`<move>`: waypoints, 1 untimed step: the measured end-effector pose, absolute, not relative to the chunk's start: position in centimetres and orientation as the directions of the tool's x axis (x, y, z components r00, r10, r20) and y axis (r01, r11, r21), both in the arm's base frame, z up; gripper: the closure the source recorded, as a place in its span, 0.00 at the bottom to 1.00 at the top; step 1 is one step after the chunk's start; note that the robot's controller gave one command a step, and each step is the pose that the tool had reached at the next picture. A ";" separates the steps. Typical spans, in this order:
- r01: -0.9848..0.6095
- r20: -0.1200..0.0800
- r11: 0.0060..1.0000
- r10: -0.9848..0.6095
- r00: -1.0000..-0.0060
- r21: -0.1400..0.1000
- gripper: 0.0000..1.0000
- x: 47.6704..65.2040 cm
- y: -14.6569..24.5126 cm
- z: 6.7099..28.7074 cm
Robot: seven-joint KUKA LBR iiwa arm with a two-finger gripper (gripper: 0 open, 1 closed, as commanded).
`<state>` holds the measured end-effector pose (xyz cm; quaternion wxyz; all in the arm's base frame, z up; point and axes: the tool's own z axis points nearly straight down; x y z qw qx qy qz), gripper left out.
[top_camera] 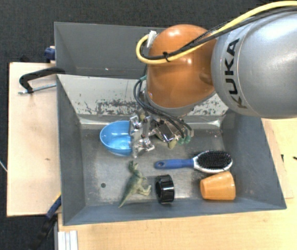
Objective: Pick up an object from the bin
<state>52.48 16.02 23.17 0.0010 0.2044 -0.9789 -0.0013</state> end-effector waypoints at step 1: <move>-0.383 0.008 0.924 -0.383 -0.924 0.003 1.00 49.8 16.9 15.2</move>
Offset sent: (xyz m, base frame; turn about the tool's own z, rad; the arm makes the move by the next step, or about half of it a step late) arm -0.0249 0.0075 -0.0760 0.0209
